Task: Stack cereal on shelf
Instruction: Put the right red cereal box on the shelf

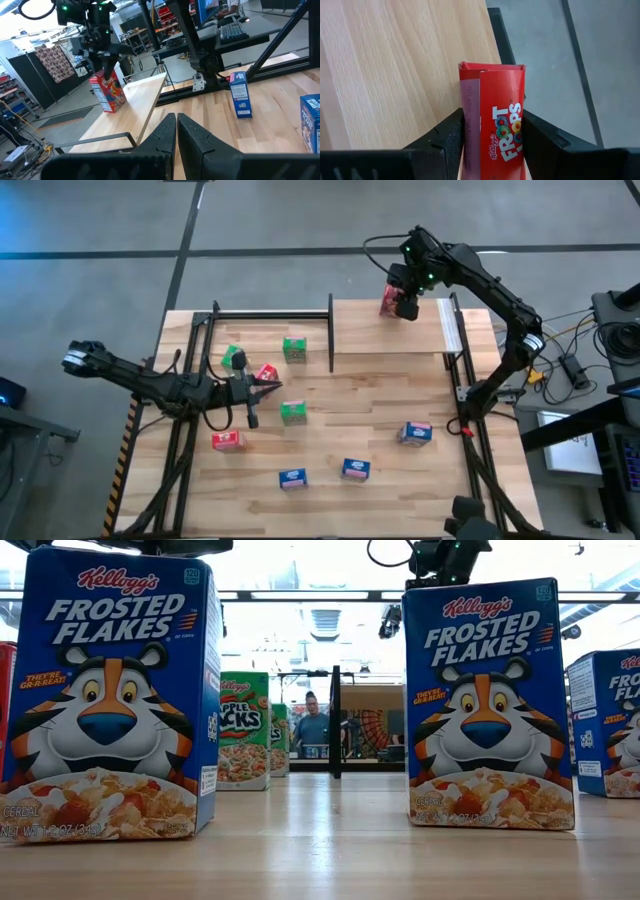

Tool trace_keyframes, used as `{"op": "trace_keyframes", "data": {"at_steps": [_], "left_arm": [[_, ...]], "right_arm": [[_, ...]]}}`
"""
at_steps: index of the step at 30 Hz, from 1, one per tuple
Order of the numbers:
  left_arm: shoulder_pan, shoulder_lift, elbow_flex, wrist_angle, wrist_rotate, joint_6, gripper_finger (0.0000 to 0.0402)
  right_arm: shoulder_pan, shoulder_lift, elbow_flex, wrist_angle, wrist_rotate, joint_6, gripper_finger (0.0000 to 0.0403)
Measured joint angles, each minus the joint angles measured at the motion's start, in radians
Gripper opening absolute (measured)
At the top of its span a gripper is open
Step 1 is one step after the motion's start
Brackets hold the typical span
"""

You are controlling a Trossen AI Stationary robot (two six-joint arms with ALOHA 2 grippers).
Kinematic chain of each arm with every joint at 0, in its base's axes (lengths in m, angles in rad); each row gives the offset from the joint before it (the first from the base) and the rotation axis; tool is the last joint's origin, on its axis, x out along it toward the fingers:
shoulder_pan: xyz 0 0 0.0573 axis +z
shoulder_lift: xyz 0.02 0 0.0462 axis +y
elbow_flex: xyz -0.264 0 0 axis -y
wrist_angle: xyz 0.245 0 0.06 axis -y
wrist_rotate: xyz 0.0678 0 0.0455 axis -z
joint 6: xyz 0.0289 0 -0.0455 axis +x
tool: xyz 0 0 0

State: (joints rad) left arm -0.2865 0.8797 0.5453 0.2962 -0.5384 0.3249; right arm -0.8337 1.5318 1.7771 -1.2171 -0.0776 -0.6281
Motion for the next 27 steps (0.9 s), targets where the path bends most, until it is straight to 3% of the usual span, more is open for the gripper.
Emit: {"op": "trace_keyframes", "data": {"at_steps": [15, 27], "left_arm": [[0.000, 0.000, 0.000, 0.000, 0.000, -0.006, 0.0000], [0.000, 0.000, 0.000, 0.000, 0.000, -0.010, 0.0000]], "right_arm": [[0.000, -0.006, -0.001, 0.002, 0.000, 0.013, 0.0143], [0.000, -0.008, -0.001, 0.003, 0.000, 0.042, 0.0234]]}}
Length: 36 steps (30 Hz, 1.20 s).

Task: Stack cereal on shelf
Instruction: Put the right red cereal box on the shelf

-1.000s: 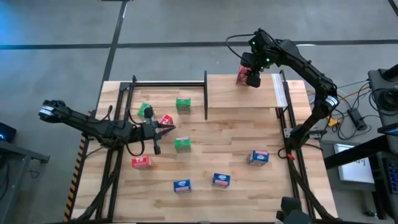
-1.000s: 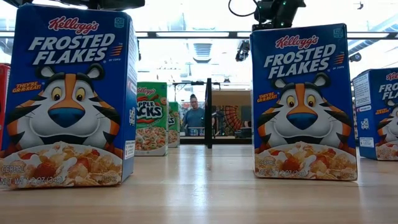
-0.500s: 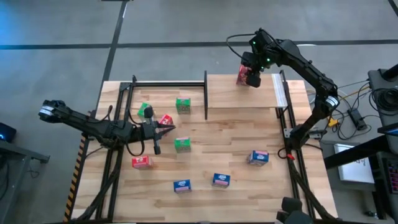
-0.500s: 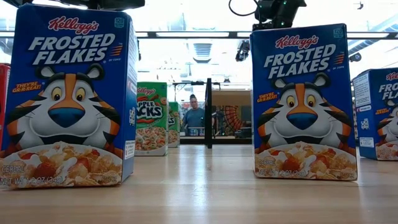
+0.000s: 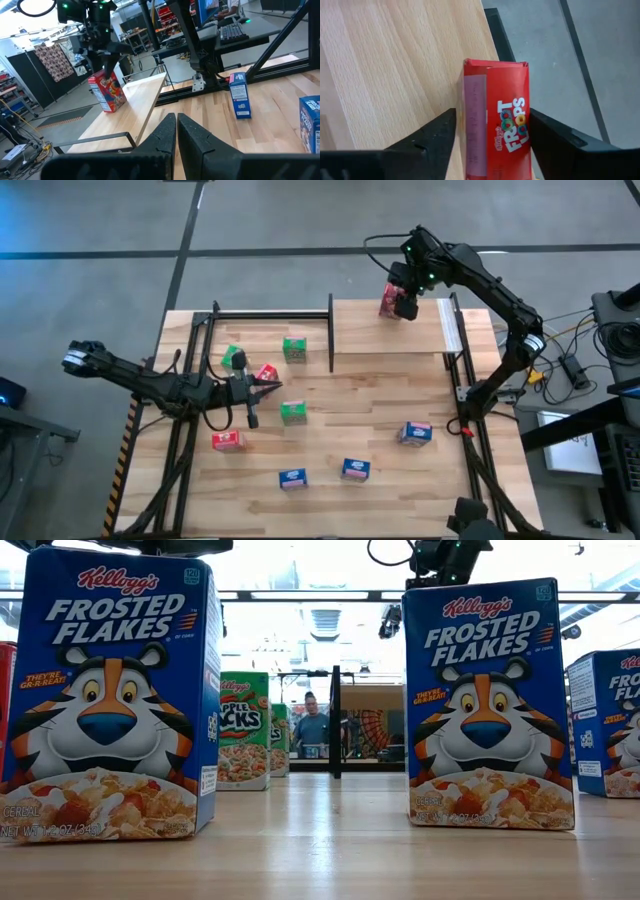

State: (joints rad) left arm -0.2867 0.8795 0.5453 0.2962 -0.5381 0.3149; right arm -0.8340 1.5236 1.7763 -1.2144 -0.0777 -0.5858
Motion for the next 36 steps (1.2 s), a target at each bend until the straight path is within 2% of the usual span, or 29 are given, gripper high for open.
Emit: {"op": "trace_keyframes", "data": {"at_steps": [8, 16, 21, 28, 31, 34, 36], "left_arm": [[0.000, 0.000, 0.000, 0.000, 0.000, -0.003, 0.0000], [0.000, 0.000, 0.000, 0.000, 0.000, -0.003, 0.0000], [0.000, 0.000, 0.000, 0.000, 0.000, -0.003, 0.0000], [-0.001, 0.000, 0.000, 0.000, 0.000, -0.003, 0.0000], [-0.001, 0.000, 0.000, 0.000, 0.000, -0.003, 0.0000], [-0.002, 0.000, 0.000, 0.000, 0.000, -0.003, 0.0000], [-0.002, 0.000, 0.000, 0.000, 0.000, -0.003, 0.0000]], "right_arm": [[0.003, -0.044, 0.005, -0.004, 0.001, 0.043, 0.0262], [0.066, -0.107, 0.093, -0.001, -0.021, 0.183, 0.0237], [0.131, -0.151, 0.066, -0.001, -0.080, 0.280, 0.0183], [0.165, -0.200, -0.094, 0.000, -0.072, 0.364, 0.0059], [0.165, -0.216, -0.171, 0.014, 0.029, 0.377, 0.0018], [0.164, -0.228, -0.233, 0.058, 0.161, 0.378, 0.0013], [0.159, -0.232, -0.257, 0.087, 0.206, 0.375, 0.0012]]}}
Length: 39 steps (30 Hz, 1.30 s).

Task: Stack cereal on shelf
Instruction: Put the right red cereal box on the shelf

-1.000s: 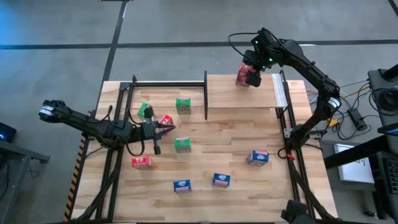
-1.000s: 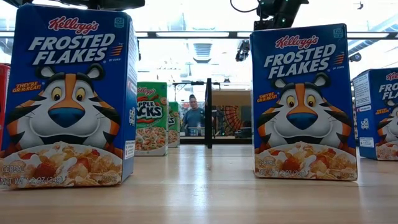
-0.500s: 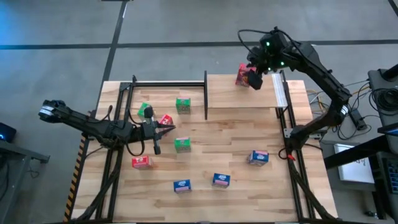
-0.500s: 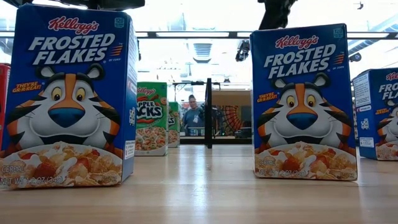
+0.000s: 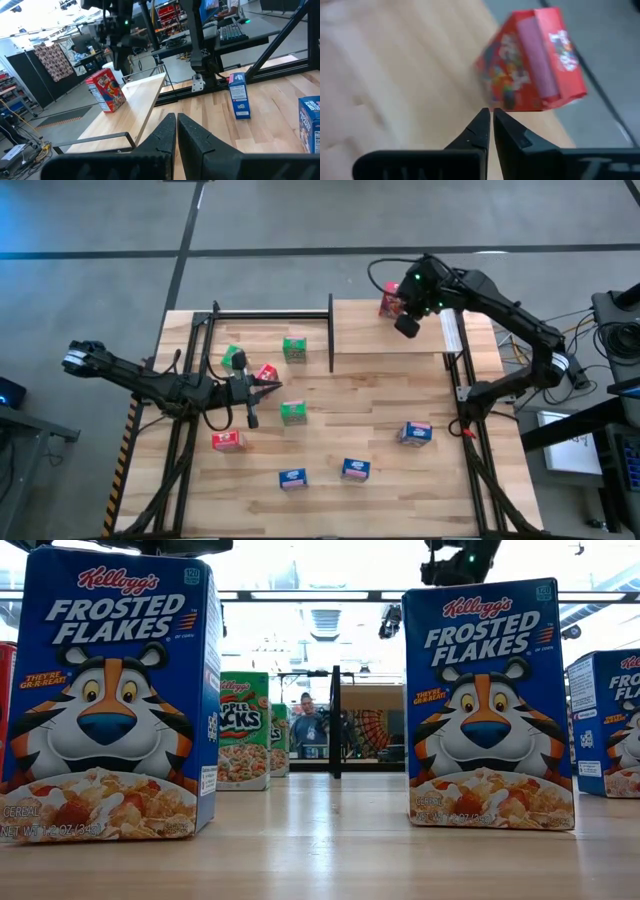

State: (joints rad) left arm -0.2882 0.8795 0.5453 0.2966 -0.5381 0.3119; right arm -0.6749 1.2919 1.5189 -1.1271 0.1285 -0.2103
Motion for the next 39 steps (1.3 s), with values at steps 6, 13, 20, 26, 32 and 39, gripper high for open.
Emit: {"op": "trace_keyframes", "data": {"at_steps": [6, 13, 20, 26, 32, 39], "left_arm": [[0.000, 0.000, 0.000, 0.000, 0.000, 0.000, 0.0000], [-0.001, 0.000, 0.000, 0.000, 0.000, 0.000, 0.0000], [-0.001, 0.000, 0.000, 0.000, 0.000, 0.000, 0.0000], [0.000, 0.000, 0.000, -0.001, 0.000, 0.000, 0.0000], [0.000, 0.000, 0.000, -0.002, 0.000, 0.000, 0.0000], [0.000, 0.000, 0.000, -0.002, 0.000, 0.000, 0.0000]], "right_arm": [[-0.017, 0.008, -0.018, 0.057, 0.031, -0.028, 0.0012], [-0.035, 0.029, -0.018, 0.070, 0.033, -0.066, 0.0012], [-0.034, 0.032, -0.018, 0.066, 0.033, -0.119, 0.0012], [-0.034, 0.032, -0.018, 0.062, 0.093, -0.160, 0.0012], [-0.035, 0.032, -0.018, 0.062, 0.107, -0.168, 0.0012], [-0.035, 0.032, -0.018, 0.062, 0.108, -0.168, 0.0012]]}}
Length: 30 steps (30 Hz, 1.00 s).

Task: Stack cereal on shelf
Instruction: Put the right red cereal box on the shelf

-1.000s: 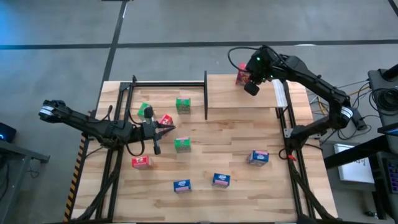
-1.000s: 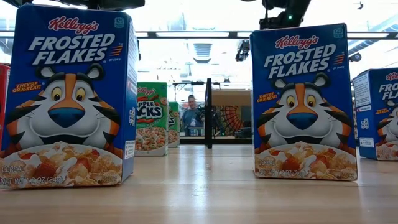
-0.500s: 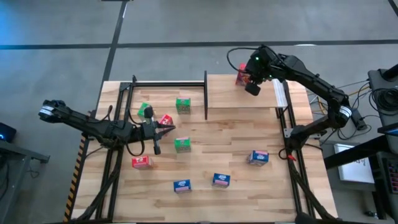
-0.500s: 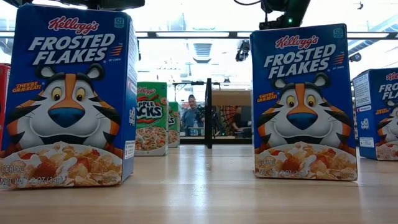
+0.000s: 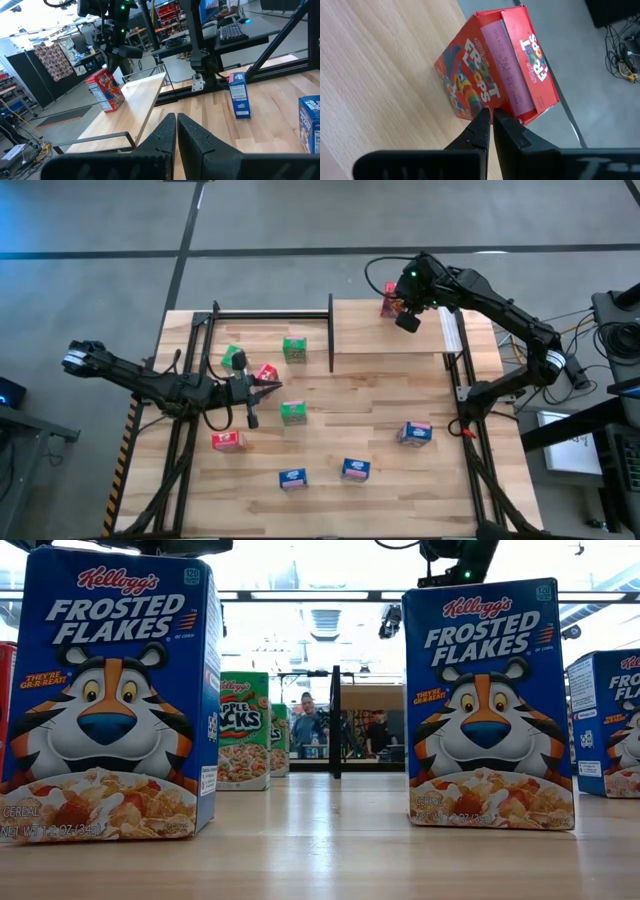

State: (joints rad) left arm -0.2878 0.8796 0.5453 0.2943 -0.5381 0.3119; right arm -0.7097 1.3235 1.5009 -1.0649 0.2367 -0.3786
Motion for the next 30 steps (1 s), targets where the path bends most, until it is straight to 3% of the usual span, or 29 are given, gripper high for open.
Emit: {"op": "trace_keyframes", "data": {"at_steps": [30], "left_arm": [[-0.001, 0.000, 0.000, -0.001, 0.000, 0.000, 0.0000]], "right_arm": [[0.001, 0.000, 0.000, 0.001, 0.008, 0.019, 0.0012]]}}
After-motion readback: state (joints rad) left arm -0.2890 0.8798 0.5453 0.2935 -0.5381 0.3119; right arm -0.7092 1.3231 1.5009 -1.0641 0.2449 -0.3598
